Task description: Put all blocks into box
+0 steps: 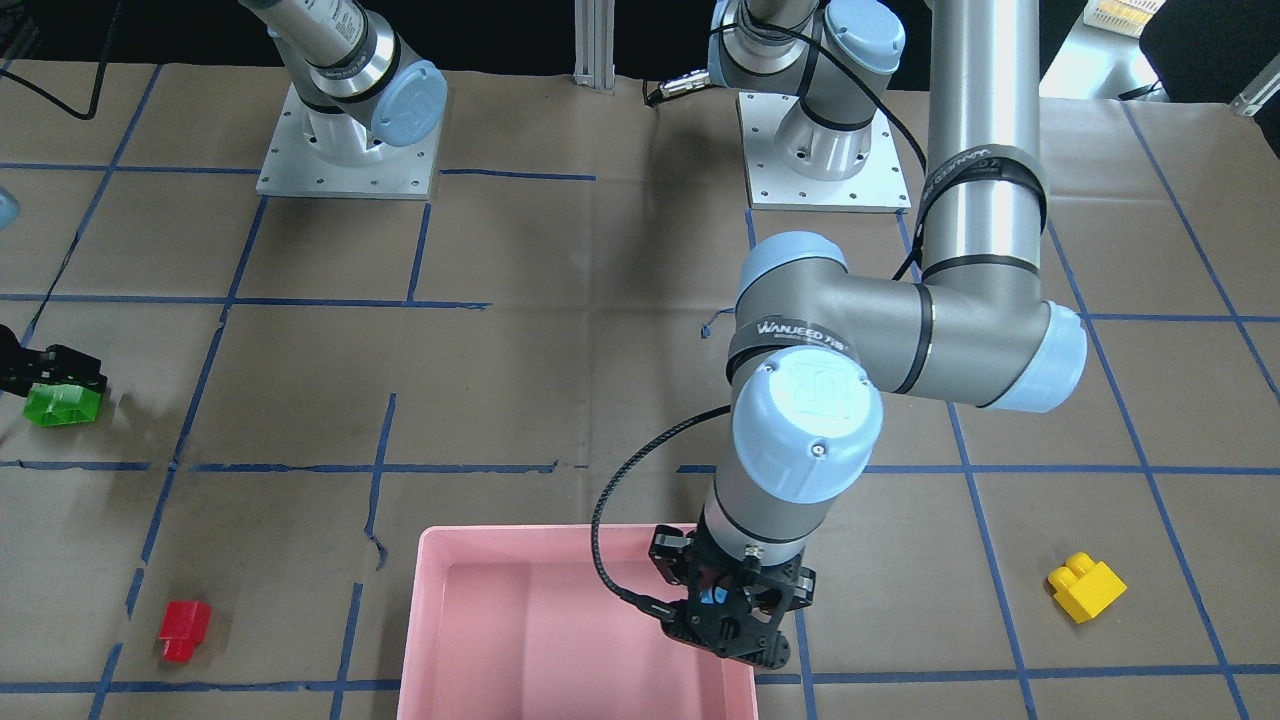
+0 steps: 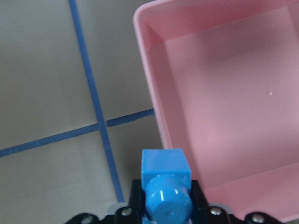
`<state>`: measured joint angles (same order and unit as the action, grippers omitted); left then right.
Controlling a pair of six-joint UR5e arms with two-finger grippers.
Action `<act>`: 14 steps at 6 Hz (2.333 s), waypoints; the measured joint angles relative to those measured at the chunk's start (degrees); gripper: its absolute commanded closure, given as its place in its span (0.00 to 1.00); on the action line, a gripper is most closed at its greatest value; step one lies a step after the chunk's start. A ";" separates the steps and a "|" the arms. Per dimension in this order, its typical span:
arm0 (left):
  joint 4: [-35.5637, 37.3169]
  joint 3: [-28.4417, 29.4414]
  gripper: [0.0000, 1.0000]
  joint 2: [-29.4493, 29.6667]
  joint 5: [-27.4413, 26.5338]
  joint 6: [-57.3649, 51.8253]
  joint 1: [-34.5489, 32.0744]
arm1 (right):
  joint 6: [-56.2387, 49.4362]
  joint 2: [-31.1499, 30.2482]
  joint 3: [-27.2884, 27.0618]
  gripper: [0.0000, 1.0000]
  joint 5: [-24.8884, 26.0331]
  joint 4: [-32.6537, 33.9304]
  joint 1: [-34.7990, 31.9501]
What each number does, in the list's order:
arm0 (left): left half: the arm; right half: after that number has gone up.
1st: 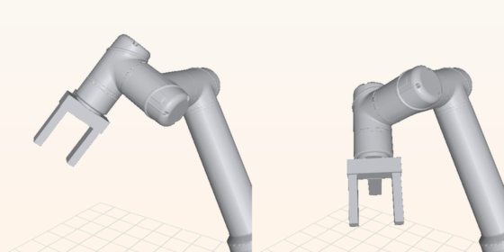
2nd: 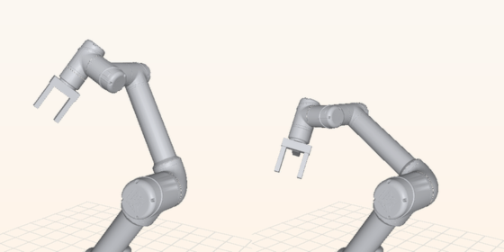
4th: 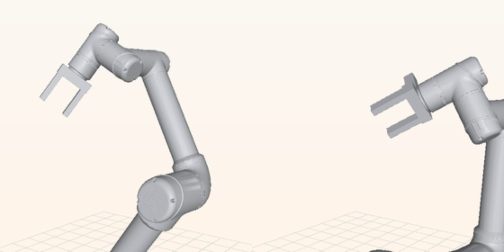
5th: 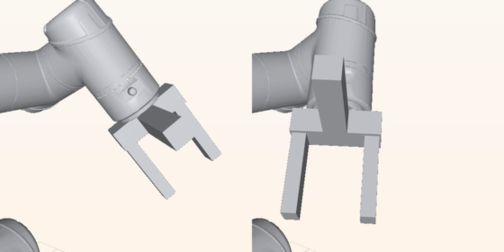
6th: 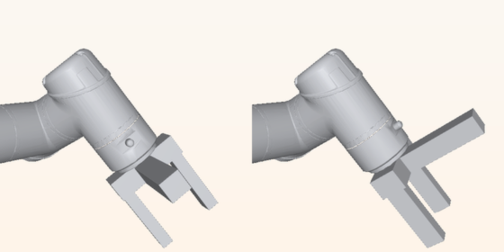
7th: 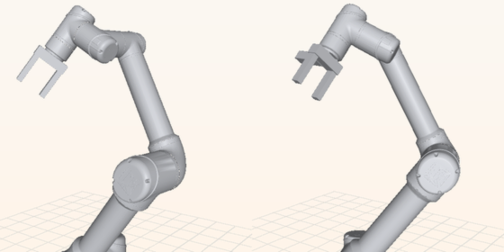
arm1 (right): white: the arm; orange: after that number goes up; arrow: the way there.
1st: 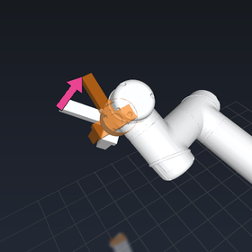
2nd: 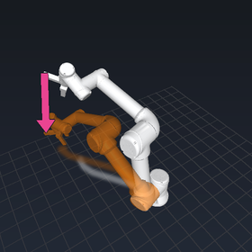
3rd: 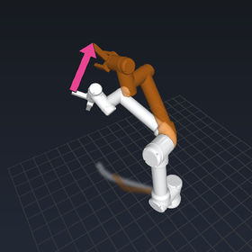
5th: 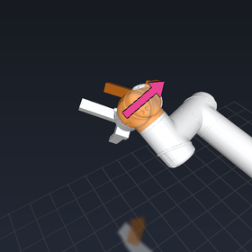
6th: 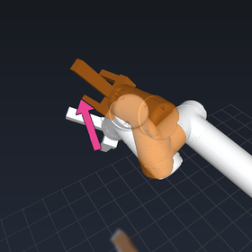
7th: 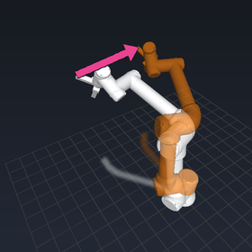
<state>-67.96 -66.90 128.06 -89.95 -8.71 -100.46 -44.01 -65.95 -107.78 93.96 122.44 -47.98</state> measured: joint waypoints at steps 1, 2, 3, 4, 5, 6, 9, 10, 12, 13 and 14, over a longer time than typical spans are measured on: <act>0.18 0.50 0.05 1.26 -0.18 -0.06 -1.55 | 0.10 0.02 0.02 0.40 -0.27 -0.14 -0.01; 0.37 0.60 0.01 1.54 -0.45 -0.45 -2.20 | 0.11 -0.03 0.12 0.59 -0.34 -0.23 -0.01; 0.43 0.77 0.01 1.09 -0.66 -0.82 -1.99 | 0.11 -0.13 0.34 0.66 -0.36 -0.15 -0.08; 0.32 0.57 0.01 -0.04 -0.87 -0.98 -0.14 | 0.06 -0.28 0.57 0.70 -0.42 1.12 -0.31; -0.09 -0.19 0.01 -1.57 -0.92 -1.06 4.06 | 0.03 -0.48 1.13 0.70 -0.63 2.85 -0.77; -0.46 -1.69 0.01 -2.98 -0.73 -2.74 10.24 | 0.19 -0.76 3.10 0.70 -1.30 3.25 -1.90; -0.60 -5.74 0.01 -5.14 -0.62 -27.37 25.47 | 8.20 -1.93 20.95 0.72 -3.32 -13.03 -11.64; -0.35 -7.08 0.01 -5.27 -0.39 -35.86 29.01 | 14.38 -1.87 28.26 0.72 -3.49 -20.60 -16.61; 1.99 -9.29 0.02 -3.38 -0.38 -51.57 33.54 | 29.12 -1.34 36.66 0.74 -3.80 -26.95 -28.52; 4.77 -10.38 0.01 -1.71 -0.54 -57.02 34.64 | 36.77 -0.90 38.17 0.75 -4.43 -27.01 -34.58; 7.98 -12.33 0.01 -0.82 -0.60 -61.17 35.13 | 44.00 0.53 39.51 0.75 -4.99 -26.37 -39.89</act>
<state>-59.98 -79.23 127.24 -90.56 -69.87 -65.33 -0.01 -65.42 -68.27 88.97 96.07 -87.87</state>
